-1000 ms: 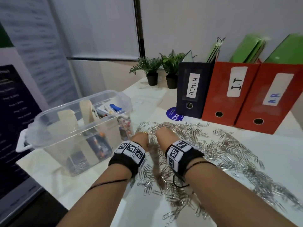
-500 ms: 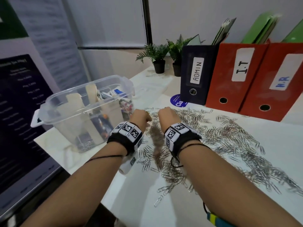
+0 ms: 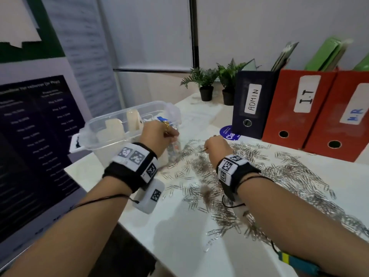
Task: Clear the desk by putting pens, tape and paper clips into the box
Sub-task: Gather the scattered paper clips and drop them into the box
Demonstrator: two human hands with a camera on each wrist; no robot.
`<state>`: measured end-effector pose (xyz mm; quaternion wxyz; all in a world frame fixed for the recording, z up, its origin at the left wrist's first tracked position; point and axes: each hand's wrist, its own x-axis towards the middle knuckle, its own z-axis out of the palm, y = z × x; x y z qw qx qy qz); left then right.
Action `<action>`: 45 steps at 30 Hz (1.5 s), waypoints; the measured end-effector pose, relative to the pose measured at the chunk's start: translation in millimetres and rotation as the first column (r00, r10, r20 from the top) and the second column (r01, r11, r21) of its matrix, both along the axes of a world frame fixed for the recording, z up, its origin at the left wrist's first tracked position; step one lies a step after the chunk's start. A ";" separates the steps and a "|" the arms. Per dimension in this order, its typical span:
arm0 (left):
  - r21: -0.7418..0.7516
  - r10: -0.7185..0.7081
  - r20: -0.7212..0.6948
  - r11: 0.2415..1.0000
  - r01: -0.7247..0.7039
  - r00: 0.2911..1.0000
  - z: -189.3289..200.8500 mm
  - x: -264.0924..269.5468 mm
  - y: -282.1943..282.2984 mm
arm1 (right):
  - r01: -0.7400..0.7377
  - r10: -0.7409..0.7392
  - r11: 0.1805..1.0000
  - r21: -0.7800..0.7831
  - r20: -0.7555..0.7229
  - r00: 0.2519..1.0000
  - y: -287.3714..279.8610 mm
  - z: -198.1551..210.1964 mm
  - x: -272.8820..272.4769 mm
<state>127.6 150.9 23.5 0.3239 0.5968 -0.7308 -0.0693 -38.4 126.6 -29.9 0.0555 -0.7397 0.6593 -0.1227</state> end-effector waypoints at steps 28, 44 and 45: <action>0.018 0.289 -0.141 0.957 -0.290 0.947 25.5 170.3 -8.9 | -0.305 0.321 0.947 -0.101 0.327 0.889 -12.2 97.4 202.5; -0.170 0.237 -0.112 0.952 -0.253 0.965 16.9 175.5 -5.4 | -0.416 0.390 0.909 -0.004 0.354 0.850 -18.1 85.6 198.2; -0.157 0.231 -0.106 0.957 -0.246 0.967 15.6 174.9 -4.1 | -0.398 0.379 0.917 -0.024 0.366 0.850 -19.2 85.4 196.3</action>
